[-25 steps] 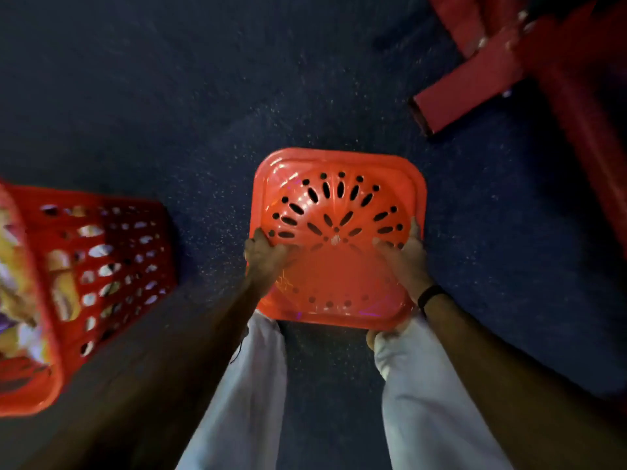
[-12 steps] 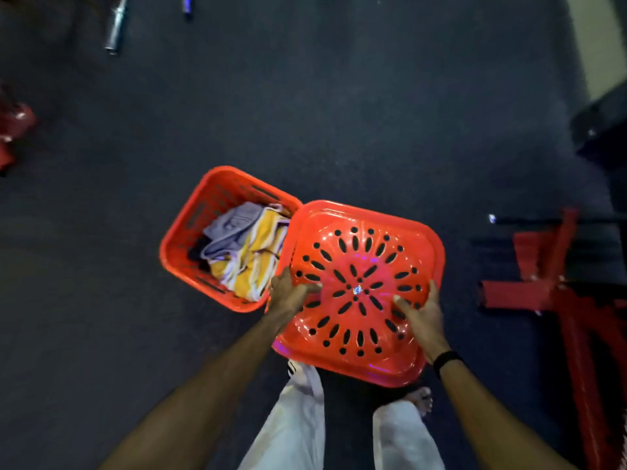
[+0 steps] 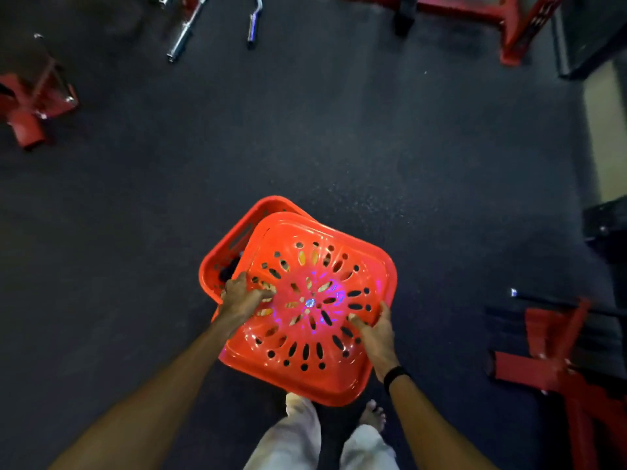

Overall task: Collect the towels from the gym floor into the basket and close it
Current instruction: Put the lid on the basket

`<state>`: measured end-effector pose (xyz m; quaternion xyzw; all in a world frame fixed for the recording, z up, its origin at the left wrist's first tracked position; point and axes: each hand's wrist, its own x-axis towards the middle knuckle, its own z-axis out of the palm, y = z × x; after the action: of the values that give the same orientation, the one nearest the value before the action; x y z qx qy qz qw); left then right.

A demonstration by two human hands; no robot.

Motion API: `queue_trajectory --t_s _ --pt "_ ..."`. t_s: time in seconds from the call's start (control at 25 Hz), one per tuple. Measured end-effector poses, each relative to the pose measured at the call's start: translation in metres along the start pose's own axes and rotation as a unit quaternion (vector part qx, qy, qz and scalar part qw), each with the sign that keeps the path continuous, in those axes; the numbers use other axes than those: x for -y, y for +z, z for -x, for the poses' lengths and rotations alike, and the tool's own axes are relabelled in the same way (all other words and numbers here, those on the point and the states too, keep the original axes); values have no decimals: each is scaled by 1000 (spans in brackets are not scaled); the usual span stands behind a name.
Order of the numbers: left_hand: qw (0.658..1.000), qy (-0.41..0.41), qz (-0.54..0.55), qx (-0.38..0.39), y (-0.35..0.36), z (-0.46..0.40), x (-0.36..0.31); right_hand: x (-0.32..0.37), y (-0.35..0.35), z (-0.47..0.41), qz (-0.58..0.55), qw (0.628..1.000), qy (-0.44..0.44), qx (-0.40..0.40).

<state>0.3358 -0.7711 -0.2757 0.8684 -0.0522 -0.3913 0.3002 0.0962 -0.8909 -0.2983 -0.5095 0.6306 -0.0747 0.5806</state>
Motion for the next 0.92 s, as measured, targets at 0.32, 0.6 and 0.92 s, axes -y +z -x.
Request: queue_trajectory --t_s 0.32,0.6,0.92 --pt "998 -19 -65 -3 -35 -86 21 10 80 -31 -11 999 22 33" --pt "997 13 -76 14 -45 -139 6 14 123 -61 -5 998 57 9" --pt "989 5 -129 71 -50 -200 -11 25 166 -90 2 994 98 -55"
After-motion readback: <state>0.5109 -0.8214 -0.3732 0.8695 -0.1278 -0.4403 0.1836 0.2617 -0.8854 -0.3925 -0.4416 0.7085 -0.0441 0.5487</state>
